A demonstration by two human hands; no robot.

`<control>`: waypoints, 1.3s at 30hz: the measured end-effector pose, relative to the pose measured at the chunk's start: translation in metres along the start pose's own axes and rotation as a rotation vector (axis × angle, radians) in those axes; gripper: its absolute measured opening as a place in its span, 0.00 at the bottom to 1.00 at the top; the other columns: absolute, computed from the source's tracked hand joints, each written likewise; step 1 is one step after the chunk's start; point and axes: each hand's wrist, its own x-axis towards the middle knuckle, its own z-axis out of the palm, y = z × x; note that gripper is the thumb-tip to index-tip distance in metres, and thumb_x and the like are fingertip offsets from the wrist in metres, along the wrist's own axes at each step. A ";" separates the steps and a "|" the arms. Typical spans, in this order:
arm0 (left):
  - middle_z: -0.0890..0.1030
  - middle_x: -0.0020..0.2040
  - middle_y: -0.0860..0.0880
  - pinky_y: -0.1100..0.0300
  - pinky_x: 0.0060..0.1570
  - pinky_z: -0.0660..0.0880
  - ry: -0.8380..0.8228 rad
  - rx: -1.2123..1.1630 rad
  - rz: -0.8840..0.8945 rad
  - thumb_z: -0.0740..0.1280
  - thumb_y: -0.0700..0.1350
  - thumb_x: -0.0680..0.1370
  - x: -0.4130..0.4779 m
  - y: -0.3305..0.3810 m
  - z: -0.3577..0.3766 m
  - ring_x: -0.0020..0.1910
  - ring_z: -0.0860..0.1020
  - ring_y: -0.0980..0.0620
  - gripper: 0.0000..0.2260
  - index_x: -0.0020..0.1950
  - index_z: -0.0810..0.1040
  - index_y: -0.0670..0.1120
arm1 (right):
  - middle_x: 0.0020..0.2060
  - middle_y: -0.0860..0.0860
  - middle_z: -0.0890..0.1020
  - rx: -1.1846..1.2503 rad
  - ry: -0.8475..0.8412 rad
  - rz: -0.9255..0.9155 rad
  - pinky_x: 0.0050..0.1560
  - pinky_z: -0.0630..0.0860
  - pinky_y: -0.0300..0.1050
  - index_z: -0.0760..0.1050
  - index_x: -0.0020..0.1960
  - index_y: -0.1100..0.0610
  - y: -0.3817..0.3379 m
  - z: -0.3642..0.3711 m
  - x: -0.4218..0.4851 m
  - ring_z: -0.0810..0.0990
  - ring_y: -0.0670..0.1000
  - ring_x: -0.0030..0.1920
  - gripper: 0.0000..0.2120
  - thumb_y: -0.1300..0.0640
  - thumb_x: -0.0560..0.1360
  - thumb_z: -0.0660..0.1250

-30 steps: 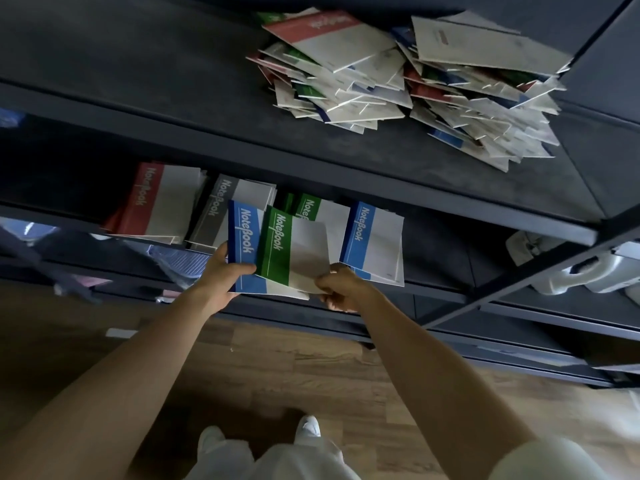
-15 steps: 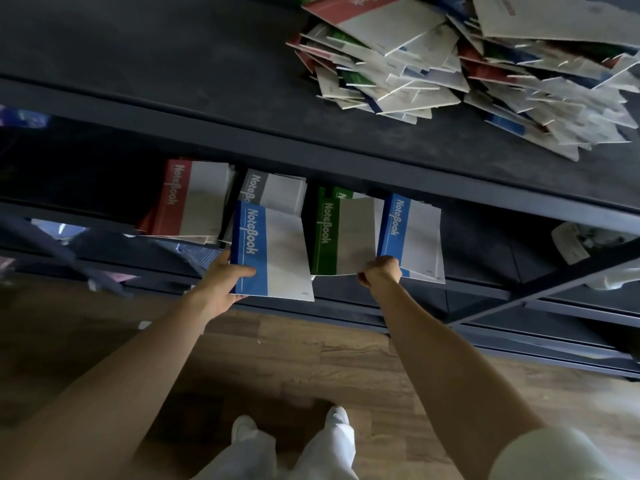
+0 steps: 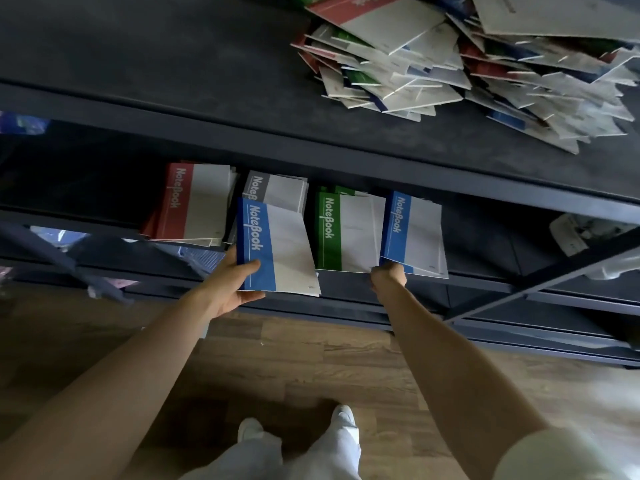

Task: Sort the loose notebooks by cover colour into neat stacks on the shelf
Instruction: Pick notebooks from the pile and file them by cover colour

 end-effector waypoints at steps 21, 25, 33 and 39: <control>0.71 0.58 0.47 0.58 0.36 0.75 -0.142 0.003 0.059 0.62 0.28 0.75 0.009 -0.038 0.206 0.54 0.73 0.46 0.31 0.73 0.61 0.51 | 0.71 0.57 0.61 -0.810 -0.063 -0.259 0.67 0.60 0.62 0.51 0.76 0.50 0.072 -0.135 0.004 0.59 0.60 0.71 0.28 0.44 0.80 0.55; 0.71 0.60 0.46 0.57 0.37 0.75 -0.158 -0.027 0.045 0.60 0.24 0.74 0.023 -0.051 0.242 0.56 0.73 0.44 0.33 0.72 0.60 0.52 | 0.72 0.57 0.60 -0.870 -0.043 -0.268 0.68 0.59 0.62 0.50 0.76 0.50 0.082 -0.153 0.020 0.59 0.61 0.71 0.28 0.44 0.80 0.54; 0.70 0.63 0.45 0.60 0.40 0.76 -0.079 -0.048 0.100 0.61 0.25 0.74 0.064 -0.055 0.291 0.59 0.72 0.45 0.34 0.73 0.61 0.51 | 0.73 0.56 0.57 -0.845 -0.076 -0.260 0.70 0.58 0.63 0.48 0.77 0.49 0.098 -0.173 0.055 0.57 0.59 0.72 0.29 0.47 0.80 0.55; 0.68 0.69 0.40 0.56 0.55 0.76 0.157 0.028 0.096 0.65 0.28 0.74 0.094 -0.070 0.305 0.63 0.73 0.42 0.33 0.76 0.59 0.45 | 0.73 0.56 0.58 -0.848 -0.123 -0.279 0.71 0.57 0.63 0.49 0.77 0.49 0.102 -0.171 0.072 0.58 0.60 0.72 0.28 0.49 0.80 0.55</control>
